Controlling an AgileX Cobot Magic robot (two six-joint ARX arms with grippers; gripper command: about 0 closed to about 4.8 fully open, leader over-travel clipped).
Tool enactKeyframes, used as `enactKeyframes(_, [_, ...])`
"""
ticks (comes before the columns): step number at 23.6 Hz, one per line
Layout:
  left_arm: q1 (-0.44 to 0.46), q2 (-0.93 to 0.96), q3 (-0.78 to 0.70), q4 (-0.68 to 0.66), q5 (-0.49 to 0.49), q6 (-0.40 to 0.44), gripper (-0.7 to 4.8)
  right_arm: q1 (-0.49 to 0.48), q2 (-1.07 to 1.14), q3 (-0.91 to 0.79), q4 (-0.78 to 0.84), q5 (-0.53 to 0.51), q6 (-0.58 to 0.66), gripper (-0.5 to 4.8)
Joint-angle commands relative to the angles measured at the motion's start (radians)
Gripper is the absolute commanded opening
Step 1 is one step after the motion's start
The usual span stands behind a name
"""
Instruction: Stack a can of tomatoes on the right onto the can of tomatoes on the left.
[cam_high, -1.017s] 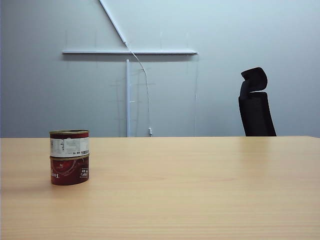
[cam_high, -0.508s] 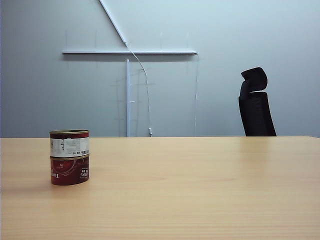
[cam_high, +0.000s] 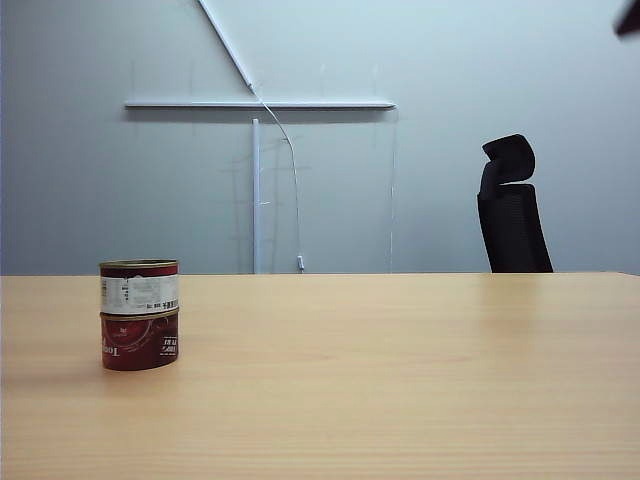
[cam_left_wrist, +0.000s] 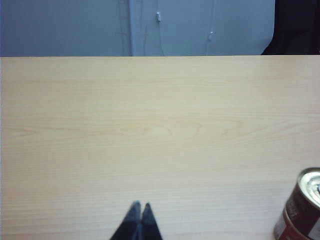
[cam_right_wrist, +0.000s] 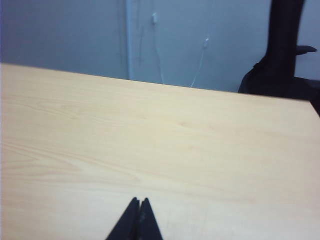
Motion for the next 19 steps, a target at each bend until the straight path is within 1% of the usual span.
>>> enactKeyframes(1, [-0.002, 0.002, 0.003, 0.006, 0.004, 0.0, -0.04, -0.048, -0.144, -0.209, 0.189, -0.053, 0.045, -0.08])
enactKeyframes(4, [-0.002, 0.002, 0.003, 0.006, 0.003, 0.0, -0.04, -0.083, -0.293, -0.359, 0.197, -0.071, 0.056, -0.08])
enactKeyframes(7, [-0.001, 0.002, 0.003, 0.006, 0.004, 0.0, -0.04, -0.146, -0.451, -0.486, 0.187, -0.078, 0.121, -0.08])
enactKeyframes(9, [-0.001, 0.002, 0.003, 0.006, 0.004, 0.0, -0.04, -0.192, -0.512, -0.483, 0.085, -0.101, 0.128, -0.08])
enactKeyframes(13, [-0.001, 0.002, 0.003, 0.006, 0.003, 0.0, -0.04, -0.293, -0.601, -0.483, -0.011, -0.113, 0.127, -0.08])
enactKeyframes(16, [-0.001, 0.002, 0.003, 0.006, 0.004, 0.0, -0.04, -0.323, -0.612, -0.483, -0.028, -0.104, 0.115, -0.08])
enactKeyframes(19, [-0.002, 0.002, 0.003, 0.005, 0.004, 0.0, -0.04, -0.321, -0.612, -0.483, -0.031, -0.104, 0.084, -0.08])
